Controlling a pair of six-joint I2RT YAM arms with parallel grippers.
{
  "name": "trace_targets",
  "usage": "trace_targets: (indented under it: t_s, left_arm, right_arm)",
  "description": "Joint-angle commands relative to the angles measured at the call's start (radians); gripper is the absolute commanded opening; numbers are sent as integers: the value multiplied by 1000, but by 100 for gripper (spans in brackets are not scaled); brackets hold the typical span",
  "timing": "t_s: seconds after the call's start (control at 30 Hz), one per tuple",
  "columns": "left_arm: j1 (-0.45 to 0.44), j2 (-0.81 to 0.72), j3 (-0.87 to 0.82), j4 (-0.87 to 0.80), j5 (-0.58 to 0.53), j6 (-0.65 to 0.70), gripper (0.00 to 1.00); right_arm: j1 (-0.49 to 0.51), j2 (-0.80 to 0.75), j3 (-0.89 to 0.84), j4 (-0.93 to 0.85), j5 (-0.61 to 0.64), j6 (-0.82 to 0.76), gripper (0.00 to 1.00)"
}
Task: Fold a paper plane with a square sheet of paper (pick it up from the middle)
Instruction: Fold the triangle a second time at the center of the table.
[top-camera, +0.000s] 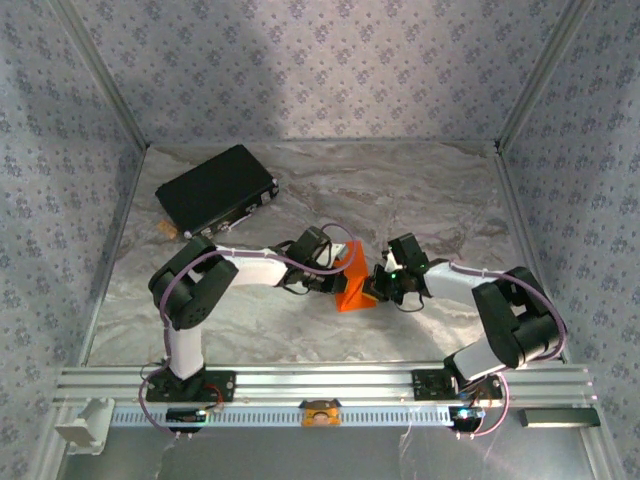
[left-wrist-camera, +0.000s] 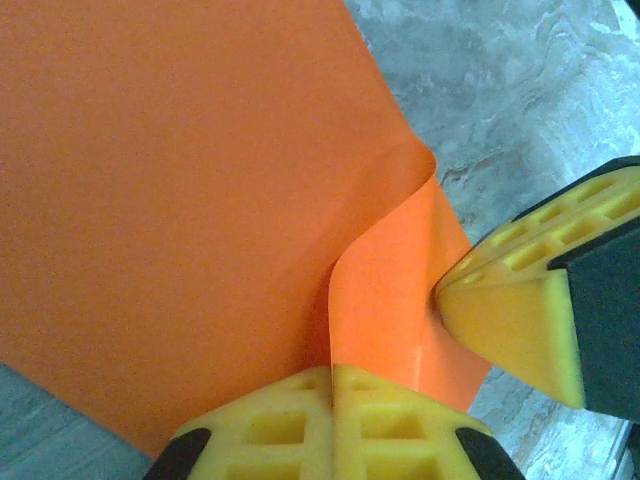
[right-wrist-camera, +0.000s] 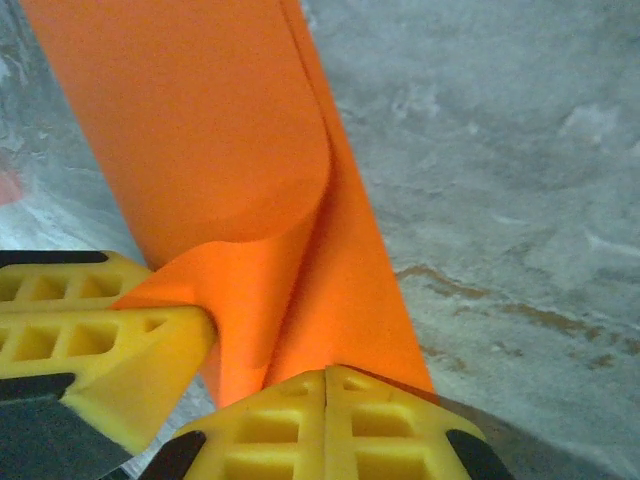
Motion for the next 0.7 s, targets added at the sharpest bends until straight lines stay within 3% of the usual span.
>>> trace_targets:
  t_s: [0.0,0.67]
  left_arm:
    - [-3,-42,20,-55,-52,42,0]
    - [-49,-41,71,-148,-205,107,0]
  right_arm:
    - [7,6,-14,-16,41,-9,0]
    - [1,-9,-2,-51,62,-33,0]
